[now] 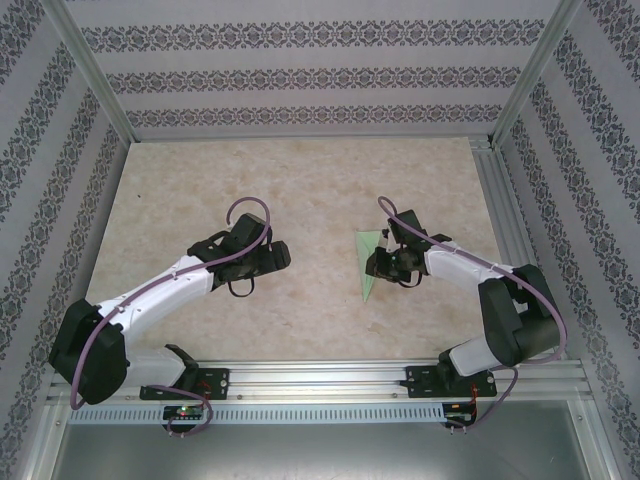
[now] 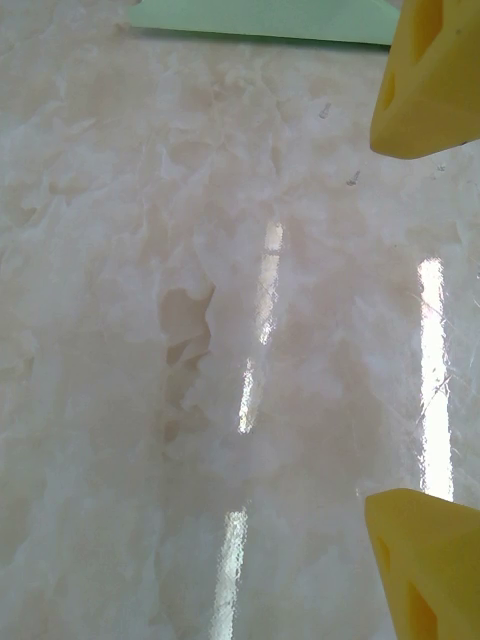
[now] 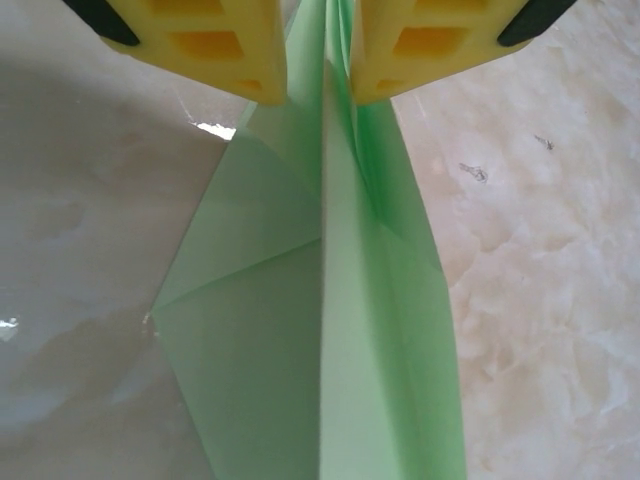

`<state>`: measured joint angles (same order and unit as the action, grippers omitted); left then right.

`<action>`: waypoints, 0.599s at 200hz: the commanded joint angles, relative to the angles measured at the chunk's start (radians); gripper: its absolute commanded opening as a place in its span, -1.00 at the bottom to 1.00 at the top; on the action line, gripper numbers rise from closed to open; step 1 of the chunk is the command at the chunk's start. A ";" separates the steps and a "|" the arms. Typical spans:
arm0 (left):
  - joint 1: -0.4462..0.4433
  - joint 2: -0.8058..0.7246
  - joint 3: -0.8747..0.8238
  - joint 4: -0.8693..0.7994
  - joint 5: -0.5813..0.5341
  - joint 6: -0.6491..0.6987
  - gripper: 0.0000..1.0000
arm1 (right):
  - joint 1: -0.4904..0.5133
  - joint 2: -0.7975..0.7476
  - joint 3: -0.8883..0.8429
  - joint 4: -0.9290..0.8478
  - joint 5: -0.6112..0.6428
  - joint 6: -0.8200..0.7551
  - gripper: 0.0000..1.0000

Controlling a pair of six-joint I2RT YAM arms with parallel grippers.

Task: Fold a paper plane with a square sheet of paper (fold left side to right side)
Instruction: Pick up the paper plane at the center of the table.

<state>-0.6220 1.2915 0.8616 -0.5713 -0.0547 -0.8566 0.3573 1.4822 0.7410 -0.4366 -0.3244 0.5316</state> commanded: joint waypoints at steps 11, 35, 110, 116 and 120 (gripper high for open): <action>0.005 0.009 0.033 -0.028 -0.010 0.022 0.73 | -0.012 0.006 -0.019 0.002 0.013 -0.003 -0.39; 0.005 0.011 0.033 -0.028 -0.008 0.022 0.73 | -0.014 -0.008 -0.022 -0.002 0.022 -0.005 -0.33; 0.005 0.015 0.034 -0.033 -0.007 0.022 0.73 | -0.012 0.012 -0.033 0.049 -0.027 0.009 -0.56; 0.004 0.015 0.034 -0.032 -0.007 0.022 0.73 | -0.010 0.013 -0.030 0.049 -0.028 0.010 -0.57; 0.005 0.015 0.034 -0.033 -0.008 0.022 0.73 | -0.007 0.013 -0.028 0.049 -0.029 0.010 -0.58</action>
<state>-0.6220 1.3010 0.8631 -0.5713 -0.0544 -0.8532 0.3508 1.4845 0.7113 -0.4244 -0.3325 0.5327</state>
